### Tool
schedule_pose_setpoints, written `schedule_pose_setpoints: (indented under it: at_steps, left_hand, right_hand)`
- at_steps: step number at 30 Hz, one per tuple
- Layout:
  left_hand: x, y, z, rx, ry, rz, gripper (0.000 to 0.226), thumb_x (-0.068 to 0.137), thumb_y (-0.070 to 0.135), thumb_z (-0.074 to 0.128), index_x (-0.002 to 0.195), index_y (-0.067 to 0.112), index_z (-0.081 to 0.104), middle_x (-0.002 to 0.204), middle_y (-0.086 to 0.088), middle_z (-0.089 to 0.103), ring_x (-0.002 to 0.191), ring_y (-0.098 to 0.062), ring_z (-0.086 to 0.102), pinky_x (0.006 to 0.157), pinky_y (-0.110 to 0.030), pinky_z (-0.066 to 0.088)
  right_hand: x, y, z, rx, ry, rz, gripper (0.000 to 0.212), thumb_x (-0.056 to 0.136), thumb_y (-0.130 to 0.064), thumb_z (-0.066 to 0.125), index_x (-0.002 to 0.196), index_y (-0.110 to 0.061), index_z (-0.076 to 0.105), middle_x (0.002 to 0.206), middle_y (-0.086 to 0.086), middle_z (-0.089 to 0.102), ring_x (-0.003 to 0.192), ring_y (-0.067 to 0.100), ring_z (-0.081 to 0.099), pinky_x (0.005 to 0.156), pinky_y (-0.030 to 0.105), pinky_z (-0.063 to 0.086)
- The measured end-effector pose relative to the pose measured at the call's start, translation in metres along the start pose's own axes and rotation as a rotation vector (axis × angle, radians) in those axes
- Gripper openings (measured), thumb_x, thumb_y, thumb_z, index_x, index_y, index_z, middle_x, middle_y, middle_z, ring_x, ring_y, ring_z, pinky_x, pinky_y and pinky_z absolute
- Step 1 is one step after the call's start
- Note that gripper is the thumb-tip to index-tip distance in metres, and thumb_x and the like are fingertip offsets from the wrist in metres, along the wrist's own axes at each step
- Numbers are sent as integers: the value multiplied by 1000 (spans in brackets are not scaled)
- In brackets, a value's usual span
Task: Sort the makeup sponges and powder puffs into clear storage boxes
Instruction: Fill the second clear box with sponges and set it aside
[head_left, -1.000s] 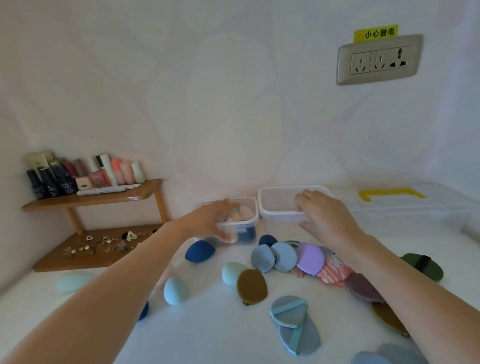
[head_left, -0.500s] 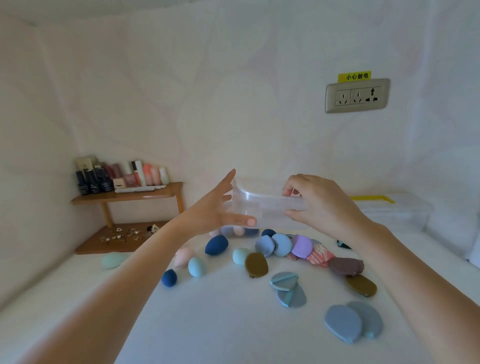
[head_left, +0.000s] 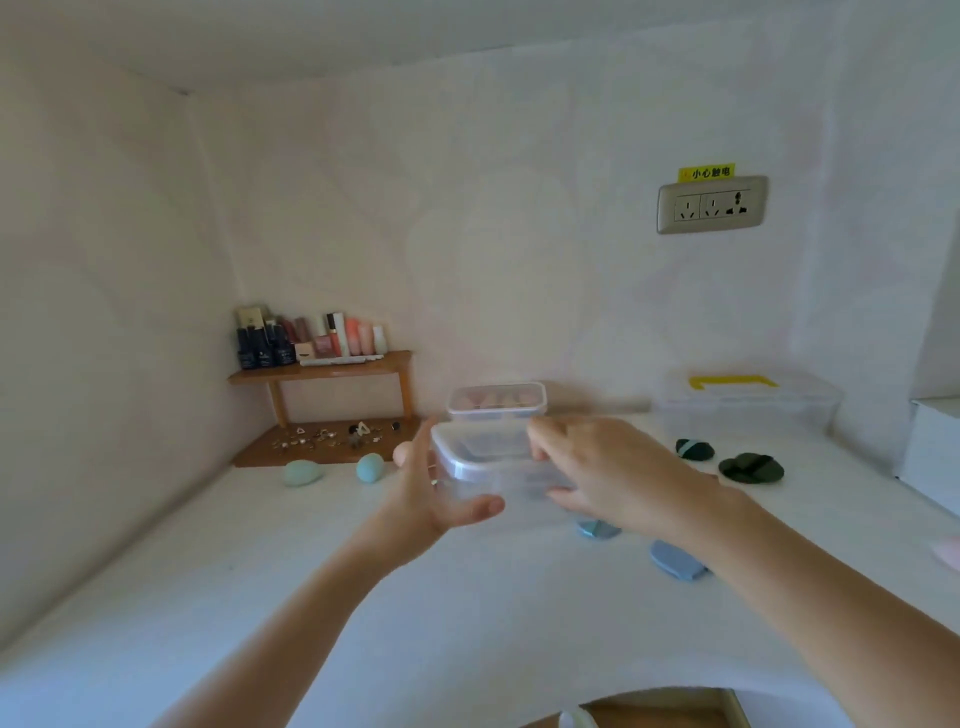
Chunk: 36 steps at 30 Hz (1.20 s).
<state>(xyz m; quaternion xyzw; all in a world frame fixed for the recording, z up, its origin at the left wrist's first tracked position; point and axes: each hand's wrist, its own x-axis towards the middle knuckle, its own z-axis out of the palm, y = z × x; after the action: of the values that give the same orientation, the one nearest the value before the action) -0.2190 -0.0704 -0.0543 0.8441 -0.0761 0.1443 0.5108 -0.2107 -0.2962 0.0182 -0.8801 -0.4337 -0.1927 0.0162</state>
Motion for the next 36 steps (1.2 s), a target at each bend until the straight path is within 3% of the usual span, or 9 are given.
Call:
schedule_pose_setpoints:
  at_steps: [3,6,8,11,15,19,25,32,36]
  left_hand:
    - [-25,-11,0,-49,0,11,94,54,58,82,124,14,38,115,-10,49,105,-19,56,88,-33,51]
    - [-46,-24,-4,-90,55,-24,103,48,63,81,130,18,37,118,-2,54,107,-14,57,89,-29,51]
    - [-55,-33,-8,-93,77,-55,108,42,68,80,130,22,36,120,3,52,107,-13,56,84,-21,51]
    - [-65,-41,-7,-104,107,-112,112,36,75,76,128,21,39,117,3,54,106,-14,56,75,-16,50]
    - [-72,-43,-2,-75,126,-107,110,37,74,75,126,20,38,113,7,54,101,-9,55,72,-9,47]
    - [-74,-38,-2,-79,125,-81,95,43,56,72,123,20,37,110,8,53,98,-2,55,71,-6,45]
    - [-78,-37,-4,61,67,-67,117,41,67,74,136,17,25,121,7,49,110,-7,52,84,-7,45]
    - [-81,-31,-4,132,22,-67,104,46,57,71,134,26,26,120,18,47,110,2,49,89,-9,41]
    - [-82,-34,-7,90,-60,-93,99,52,57,75,136,28,33,129,14,51,115,1,49,92,-9,41]
  right_hand:
    - [-1,-23,11,-114,33,-89,40,88,-12,51,124,-14,33,103,4,60,85,28,62,65,38,50]
    - [2,-41,32,-76,60,-152,88,81,4,52,150,-21,3,86,6,57,70,23,56,47,32,41]
    - [5,-53,47,-127,66,-188,97,77,10,56,152,-13,-2,99,11,60,84,26,60,58,35,49]
    - [10,-74,56,-98,49,-138,70,79,1,65,140,-8,32,124,14,58,112,29,57,91,41,50]
    - [17,-92,68,-21,86,-48,45,88,-14,60,130,-10,46,125,13,59,112,29,57,94,39,44]
    - [17,-93,76,12,107,-8,46,89,-11,57,133,-9,46,125,14,60,113,30,57,96,40,45]
    - [1,-95,89,1,178,-41,70,66,-1,77,131,-13,55,108,18,67,97,34,65,85,45,52]
    - [-10,-97,71,47,-124,-26,76,93,5,42,153,-26,7,157,20,17,145,34,17,118,42,15]
    - [-7,-79,51,202,-209,-28,67,94,1,42,150,-31,24,154,4,32,139,24,33,114,36,29]
